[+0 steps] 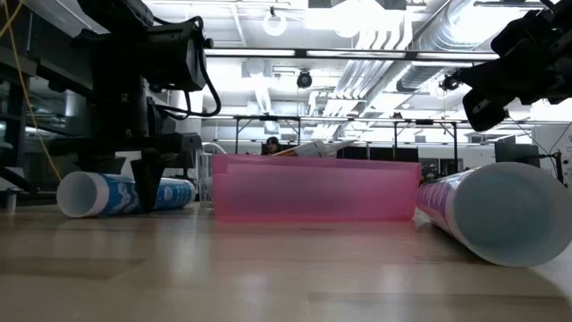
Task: Pick & place silicon tubes, Sealant and Lysol wipes
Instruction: Put the top blue sealant into the pink bin
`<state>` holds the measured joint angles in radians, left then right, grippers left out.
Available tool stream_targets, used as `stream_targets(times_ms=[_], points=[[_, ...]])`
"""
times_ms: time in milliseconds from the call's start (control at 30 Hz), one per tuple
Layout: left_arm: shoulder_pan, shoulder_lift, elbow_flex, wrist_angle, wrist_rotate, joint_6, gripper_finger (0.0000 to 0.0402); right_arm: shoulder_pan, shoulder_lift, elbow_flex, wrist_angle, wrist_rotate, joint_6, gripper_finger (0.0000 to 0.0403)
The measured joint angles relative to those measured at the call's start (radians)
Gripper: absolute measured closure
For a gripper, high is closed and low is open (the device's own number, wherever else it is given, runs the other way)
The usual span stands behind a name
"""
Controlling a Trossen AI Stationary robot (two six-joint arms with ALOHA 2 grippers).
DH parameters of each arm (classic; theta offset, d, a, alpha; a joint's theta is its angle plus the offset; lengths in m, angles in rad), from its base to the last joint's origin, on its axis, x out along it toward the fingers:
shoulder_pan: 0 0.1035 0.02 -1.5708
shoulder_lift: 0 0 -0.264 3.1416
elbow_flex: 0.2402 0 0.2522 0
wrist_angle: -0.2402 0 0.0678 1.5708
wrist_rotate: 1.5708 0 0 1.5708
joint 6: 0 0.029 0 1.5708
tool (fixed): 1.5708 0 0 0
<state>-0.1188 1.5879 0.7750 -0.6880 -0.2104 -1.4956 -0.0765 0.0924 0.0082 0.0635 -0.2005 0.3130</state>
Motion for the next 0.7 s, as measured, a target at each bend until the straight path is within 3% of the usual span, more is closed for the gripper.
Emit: stream_targets(times_ms=[533,700], points=[[0.0,-0.068,-0.008,-0.135,-0.036,-0.081,0.0208,0.0,0.0,0.0,0.0,0.0,0.0,0.0402],[0.0,-0.114,-0.005,-0.135,-0.119,-0.085,0.0208,0.0,0.0,0.0,0.001,0.0,0.0,0.0402]])
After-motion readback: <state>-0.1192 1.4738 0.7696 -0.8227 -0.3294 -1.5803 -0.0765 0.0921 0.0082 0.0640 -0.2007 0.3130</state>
